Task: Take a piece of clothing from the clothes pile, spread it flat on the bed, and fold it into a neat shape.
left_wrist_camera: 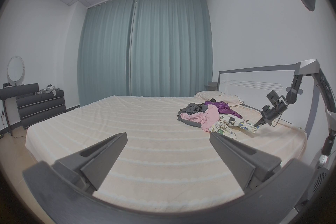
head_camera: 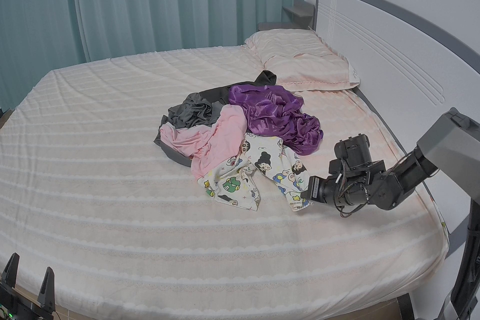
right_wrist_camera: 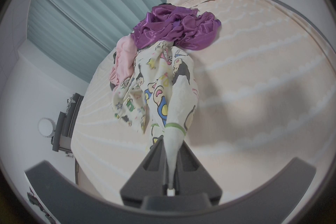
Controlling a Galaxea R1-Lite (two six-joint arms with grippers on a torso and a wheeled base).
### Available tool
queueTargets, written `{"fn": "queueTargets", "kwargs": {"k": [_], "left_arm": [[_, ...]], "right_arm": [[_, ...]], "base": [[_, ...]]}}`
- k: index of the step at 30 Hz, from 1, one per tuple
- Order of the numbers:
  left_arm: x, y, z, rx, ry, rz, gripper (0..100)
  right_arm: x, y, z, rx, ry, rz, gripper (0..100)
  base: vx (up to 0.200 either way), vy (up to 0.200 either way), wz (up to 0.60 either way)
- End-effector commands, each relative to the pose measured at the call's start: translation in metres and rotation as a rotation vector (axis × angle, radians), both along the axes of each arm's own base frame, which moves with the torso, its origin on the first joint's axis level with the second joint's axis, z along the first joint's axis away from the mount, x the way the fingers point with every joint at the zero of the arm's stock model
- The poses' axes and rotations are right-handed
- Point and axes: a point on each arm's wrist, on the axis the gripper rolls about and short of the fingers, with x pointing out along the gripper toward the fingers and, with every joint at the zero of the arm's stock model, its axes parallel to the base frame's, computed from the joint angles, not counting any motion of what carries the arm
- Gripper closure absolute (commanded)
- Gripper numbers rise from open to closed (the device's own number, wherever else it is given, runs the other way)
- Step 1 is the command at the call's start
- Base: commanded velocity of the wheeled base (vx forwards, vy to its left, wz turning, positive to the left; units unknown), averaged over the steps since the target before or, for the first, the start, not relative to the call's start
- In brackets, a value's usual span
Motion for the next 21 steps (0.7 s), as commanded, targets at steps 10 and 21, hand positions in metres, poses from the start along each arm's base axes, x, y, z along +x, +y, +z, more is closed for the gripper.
{"fn": "queueTargets", "kwargs": {"k": [10,21], "left_arm": [[0.000,-0.001,-0.005,0.040,0.003,-0.040,0],[0.000,-0.002,-0.005,0.085,0.000,-0.081,0]], "right_arm": [[-0.098,-0.035,0.051,0.207,-0.001,0.159,100],[-0.136,-0.052,0.065,0.287,-0.003,0.246,100]], "base": [[0.000,0.000,0.00],[0.000,0.000,0.00]]}}
